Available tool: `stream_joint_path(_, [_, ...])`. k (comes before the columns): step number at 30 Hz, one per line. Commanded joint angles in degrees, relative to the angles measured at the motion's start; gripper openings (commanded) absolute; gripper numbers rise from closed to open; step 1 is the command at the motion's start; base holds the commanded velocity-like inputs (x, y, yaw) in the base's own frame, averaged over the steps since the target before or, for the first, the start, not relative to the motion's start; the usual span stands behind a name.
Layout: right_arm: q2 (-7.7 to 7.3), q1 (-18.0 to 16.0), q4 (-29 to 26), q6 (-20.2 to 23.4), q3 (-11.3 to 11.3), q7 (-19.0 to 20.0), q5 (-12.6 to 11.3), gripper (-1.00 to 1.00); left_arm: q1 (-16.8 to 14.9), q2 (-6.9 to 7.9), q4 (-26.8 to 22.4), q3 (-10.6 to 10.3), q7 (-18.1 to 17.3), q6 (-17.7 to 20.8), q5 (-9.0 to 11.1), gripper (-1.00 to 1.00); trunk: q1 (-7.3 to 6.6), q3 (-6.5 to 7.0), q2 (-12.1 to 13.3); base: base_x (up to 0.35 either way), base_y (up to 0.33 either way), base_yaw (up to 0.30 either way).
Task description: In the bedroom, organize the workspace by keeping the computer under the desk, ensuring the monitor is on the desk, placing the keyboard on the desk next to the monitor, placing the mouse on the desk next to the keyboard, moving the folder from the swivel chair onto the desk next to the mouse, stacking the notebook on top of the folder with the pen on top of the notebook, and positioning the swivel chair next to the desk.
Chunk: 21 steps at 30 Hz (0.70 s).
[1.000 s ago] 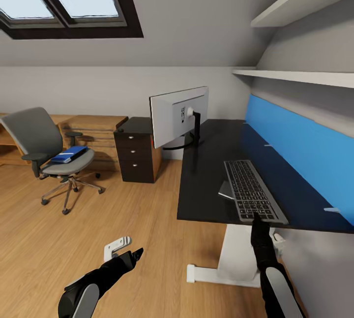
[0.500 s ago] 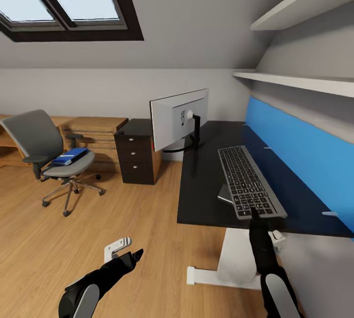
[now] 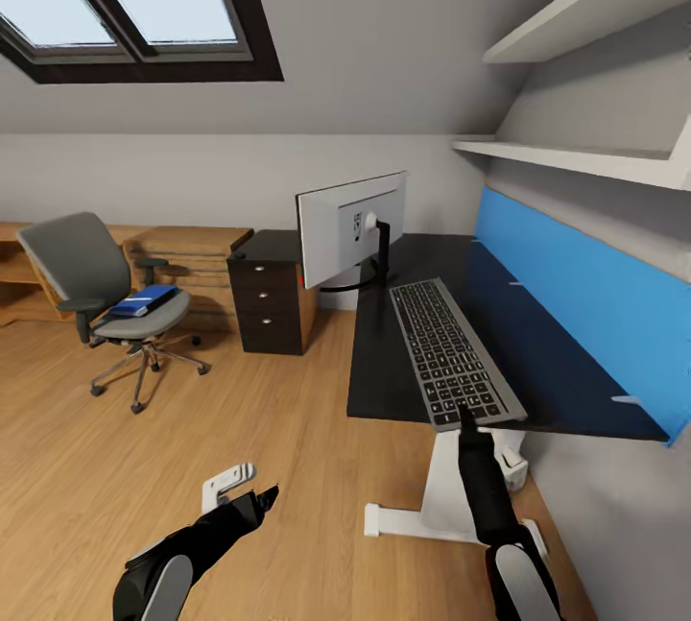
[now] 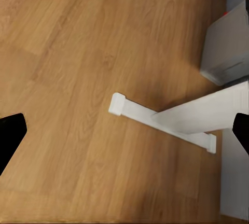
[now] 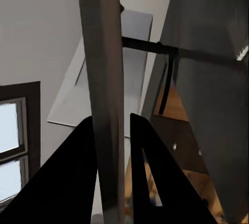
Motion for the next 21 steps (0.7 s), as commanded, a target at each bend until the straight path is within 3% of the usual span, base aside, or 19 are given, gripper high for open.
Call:
stream_joint_path(1, [0.02, 0.0, 0.0, -0.2, 0.1, 0.4, -0.7, -1.00, 0.0, 0.00, -0.1, 0.3, 0.5, 0.2, 0.6, 1.00, -0.04, -0.06, 0.0, -0.325, 0.099, 0.000])
stream_joint_path(8, [0.06, 0.0, 0.2, -0.3, 0.1, 0.4, -0.6, -1.00, 0.0, -0.07, -0.1, 3.1, 0.3, 0.2, 0.8, 1.00, -0.04, -0.06, 0.0, -0.197, 0.238, 0.000])
stream_joint_path(21, [0.11, 0.0, 0.3, -0.3, 0.3, 0.2, -0.7, -1.00, -0.1, -0.09, -0.1, 3.5, 0.3, 0.2, 0.9, 1.00, -0.04, 0.14, 0.0, -0.013, 0.323, 0.000])
